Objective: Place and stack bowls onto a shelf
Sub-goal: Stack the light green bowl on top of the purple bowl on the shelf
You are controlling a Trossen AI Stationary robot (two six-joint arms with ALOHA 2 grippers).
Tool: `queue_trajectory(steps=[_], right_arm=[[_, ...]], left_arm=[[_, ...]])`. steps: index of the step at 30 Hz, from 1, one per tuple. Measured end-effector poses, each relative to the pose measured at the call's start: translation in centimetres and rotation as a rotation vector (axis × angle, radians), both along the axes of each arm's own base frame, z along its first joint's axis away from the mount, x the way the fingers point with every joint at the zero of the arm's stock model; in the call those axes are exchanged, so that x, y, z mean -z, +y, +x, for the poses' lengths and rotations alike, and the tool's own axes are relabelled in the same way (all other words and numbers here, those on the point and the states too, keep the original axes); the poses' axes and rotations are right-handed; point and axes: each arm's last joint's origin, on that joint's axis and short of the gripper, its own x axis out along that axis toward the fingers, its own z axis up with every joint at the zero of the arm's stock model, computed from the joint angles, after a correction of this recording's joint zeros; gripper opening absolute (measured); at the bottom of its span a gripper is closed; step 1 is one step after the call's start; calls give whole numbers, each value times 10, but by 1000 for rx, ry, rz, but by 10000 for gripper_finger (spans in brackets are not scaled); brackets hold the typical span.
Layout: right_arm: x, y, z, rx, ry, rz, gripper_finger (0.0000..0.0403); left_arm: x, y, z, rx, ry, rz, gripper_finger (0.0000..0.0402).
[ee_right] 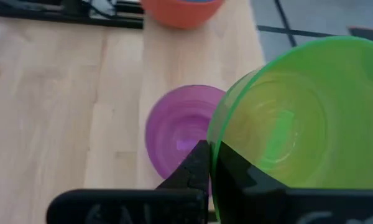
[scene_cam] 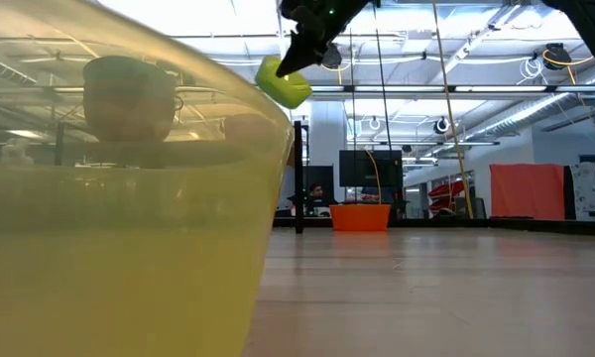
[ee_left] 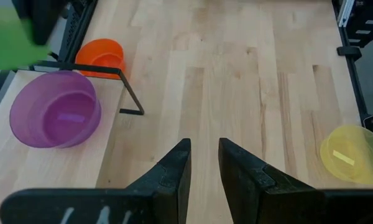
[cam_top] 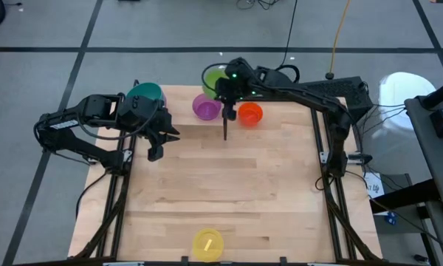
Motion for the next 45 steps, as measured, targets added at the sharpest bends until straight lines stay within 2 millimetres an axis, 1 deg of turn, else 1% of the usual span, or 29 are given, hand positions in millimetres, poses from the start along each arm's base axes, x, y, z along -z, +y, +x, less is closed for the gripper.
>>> queue_trajectory(steps=[8, 13, 19, 23, 29, 35, 41, 45], right_arm=[[26, -5, 19, -79, 21, 31, 0], [37, -7, 27, -103, 28, 48, 0], [52, -10, 31, -148, 75, 14, 0], [66, -12, 31, -138, 110, -5, 1], [78, -11, 33, -148, 106, -10, 21], [75, -6, 40, -158, 47, -44, 64], [61, -3, 40, -161, -23, -79, 117], [53, -1, 37, -158, -41, -121, 141]], left_arm=[[0, 0, 0, 0, 0, 0, 88], [0, 0, 0, 0, 0, 0, 88], [0, 0, 0, 0, 0, 0, 88], [0, 0, 0, 0, 1, 0, 88], [0, 0, 0, 0, 1, 0, 88], [0, 0, 0, 0, 1, 0, 88], [0, 0, 0, 1, 1, 0, 88], [0, 0, 0, 1, 1, 1, 88]])
